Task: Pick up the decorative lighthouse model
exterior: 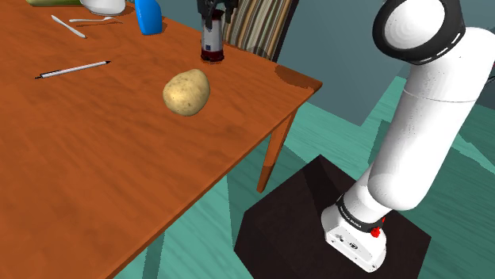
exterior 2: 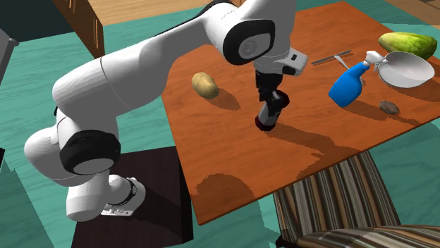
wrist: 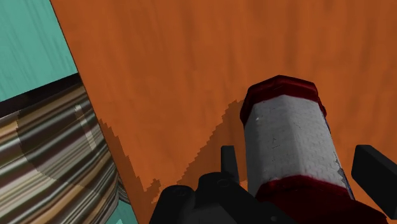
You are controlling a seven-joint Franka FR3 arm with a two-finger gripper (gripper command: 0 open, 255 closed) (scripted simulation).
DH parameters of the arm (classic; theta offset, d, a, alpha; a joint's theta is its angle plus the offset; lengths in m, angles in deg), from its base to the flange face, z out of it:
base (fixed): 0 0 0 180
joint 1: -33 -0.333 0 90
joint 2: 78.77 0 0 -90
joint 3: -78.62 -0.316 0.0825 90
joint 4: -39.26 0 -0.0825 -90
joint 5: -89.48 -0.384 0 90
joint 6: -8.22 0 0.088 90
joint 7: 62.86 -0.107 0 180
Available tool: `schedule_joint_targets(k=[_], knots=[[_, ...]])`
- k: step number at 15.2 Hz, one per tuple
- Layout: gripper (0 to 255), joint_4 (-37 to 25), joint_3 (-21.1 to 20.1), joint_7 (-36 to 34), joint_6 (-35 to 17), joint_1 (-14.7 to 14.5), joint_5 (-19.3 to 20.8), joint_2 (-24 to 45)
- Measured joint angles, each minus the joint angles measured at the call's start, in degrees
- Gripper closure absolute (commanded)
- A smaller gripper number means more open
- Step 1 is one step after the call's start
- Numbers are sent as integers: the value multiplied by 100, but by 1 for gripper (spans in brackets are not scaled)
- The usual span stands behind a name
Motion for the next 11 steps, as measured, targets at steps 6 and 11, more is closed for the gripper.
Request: schedule_joint_targets(k=[6, 11], knots=[[255, -1017, 2, 85, 647, -107, 89, 368], [255, -2144, 18, 170, 1308, -270, 213, 832]])
